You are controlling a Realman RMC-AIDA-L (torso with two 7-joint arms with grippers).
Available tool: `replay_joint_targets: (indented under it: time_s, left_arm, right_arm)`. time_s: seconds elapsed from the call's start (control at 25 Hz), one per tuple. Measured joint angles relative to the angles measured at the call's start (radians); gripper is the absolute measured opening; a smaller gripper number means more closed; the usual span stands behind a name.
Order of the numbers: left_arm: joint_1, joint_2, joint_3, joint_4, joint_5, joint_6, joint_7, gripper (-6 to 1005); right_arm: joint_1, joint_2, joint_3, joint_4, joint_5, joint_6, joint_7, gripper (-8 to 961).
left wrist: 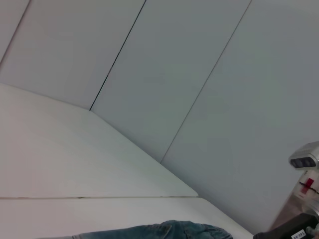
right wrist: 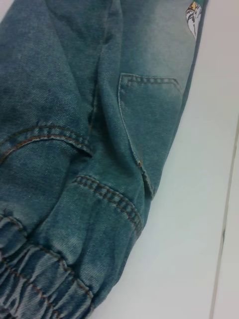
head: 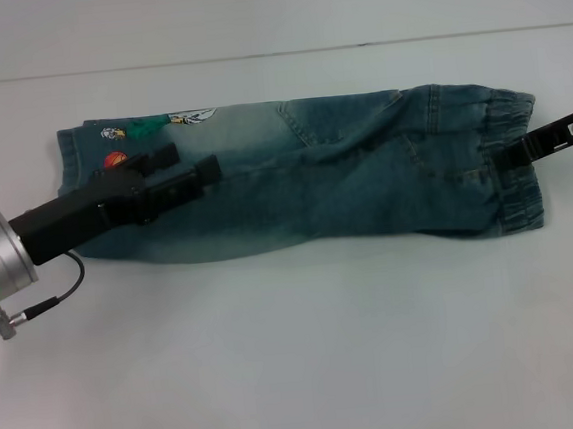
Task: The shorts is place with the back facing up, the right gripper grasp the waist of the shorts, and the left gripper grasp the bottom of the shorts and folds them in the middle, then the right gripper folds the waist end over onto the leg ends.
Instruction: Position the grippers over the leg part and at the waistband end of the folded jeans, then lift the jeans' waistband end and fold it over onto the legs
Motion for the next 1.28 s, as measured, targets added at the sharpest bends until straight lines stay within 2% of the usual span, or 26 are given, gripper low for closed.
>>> replay_joint_targets:
  time_s: [0.28, 0.44, 0.6, 0.76, 0.88, 1.08, 1.28]
  left_arm:
    - [-0.004, 0.000, 0.000, 0.000, -0.003, -0.015, 0.000, 933]
    - [-0.008, -0.005, 0.000, 0.000, -0.002, -0.021, 0.002, 933]
    - [-0.018, -0.015, 0.021, 0.000, -0.005, -0.042, 0.024, 923]
    - [-0.033, -0.039, 0.026, -0.011, -0.043, -0.113, 0.076, 882]
    - [-0.064, -0.042, 0.018, -0.094, -0.121, -0.192, 0.161, 675]
    - [-0.121, -0.045, 0.004, -0.254, -0.307, -0.329, 0.401, 465]
    - [-0.197, -0.049, 0.004, -0.414, -0.400, -0.432, 0.692, 254]
  right_arm:
    - [0.001, 0.000, 0.002, -0.001, 0.002, 0.001, -0.004, 91]
    - [-0.006, -0.007, 0.008, -0.010, 0.057, -0.016, -0.019, 85]
    - [-0.021, -0.037, 0.028, -0.015, 0.154, -0.076, -0.044, 82]
    - [-0.045, -0.073, 0.044, -0.034, 0.268, -0.172, -0.064, 81]
    - [-0.062, -0.085, 0.050, -0.077, 0.327, -0.250, -0.065, 80]
    - [-0.078, -0.093, 0.067, -0.146, 0.402, -0.384, -0.066, 78]
    - [-0.077, -0.094, 0.118, -0.206, 0.446, -0.504, -0.065, 76]
